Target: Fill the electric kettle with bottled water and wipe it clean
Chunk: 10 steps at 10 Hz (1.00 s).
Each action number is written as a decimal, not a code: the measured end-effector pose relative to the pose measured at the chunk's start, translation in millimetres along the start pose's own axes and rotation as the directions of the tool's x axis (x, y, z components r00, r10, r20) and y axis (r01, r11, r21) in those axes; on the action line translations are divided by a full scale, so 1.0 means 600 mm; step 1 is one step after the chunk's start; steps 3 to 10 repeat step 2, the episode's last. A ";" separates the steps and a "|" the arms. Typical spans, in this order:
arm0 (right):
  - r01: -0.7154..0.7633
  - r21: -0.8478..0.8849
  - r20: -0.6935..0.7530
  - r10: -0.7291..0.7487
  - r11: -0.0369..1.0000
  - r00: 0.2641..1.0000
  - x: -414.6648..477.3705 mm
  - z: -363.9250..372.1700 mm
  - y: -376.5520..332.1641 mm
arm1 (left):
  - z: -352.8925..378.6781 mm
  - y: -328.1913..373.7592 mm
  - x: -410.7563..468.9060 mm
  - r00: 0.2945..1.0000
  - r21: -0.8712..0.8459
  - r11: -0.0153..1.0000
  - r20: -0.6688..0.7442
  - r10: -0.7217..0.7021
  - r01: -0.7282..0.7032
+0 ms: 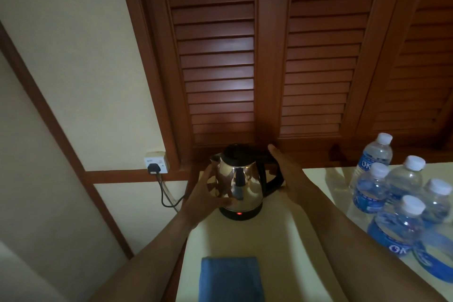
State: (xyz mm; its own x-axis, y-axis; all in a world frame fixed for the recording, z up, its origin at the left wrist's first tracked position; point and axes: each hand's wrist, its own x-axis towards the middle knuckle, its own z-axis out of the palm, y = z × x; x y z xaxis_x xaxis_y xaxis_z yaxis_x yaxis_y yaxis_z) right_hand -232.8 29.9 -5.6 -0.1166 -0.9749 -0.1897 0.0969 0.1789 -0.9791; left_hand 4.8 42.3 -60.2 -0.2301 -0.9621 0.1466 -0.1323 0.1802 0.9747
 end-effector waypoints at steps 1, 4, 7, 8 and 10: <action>0.180 -0.074 -0.005 -0.181 0.981 0.983 -0.025 -0.009 0.042 | 0.000 -0.012 -0.028 0.994 0.230 0.967 0.000 0.113 -0.110; 0.207 -0.480 0.075 -0.195 0.852 0.978 -0.052 -0.038 0.126 | 0.002 -0.039 -0.096 0.988 0.720 0.688 -0.020 0.151 -0.090; 0.207 -0.480 0.075 -0.195 0.852 0.978 -0.052 -0.038 0.126 | 0.002 -0.039 -0.096 0.988 0.720 0.688 -0.020 0.151 -0.090; 0.207 -0.480 0.075 -0.195 0.852 0.978 -0.052 -0.038 0.126 | 0.002 -0.039 -0.096 0.988 0.720 0.688 -0.020 0.151 -0.090; 0.207 -0.480 0.075 -0.195 0.852 0.978 -0.052 -0.038 0.126 | 0.002 -0.039 -0.096 0.988 0.720 0.688 -0.020 0.151 -0.090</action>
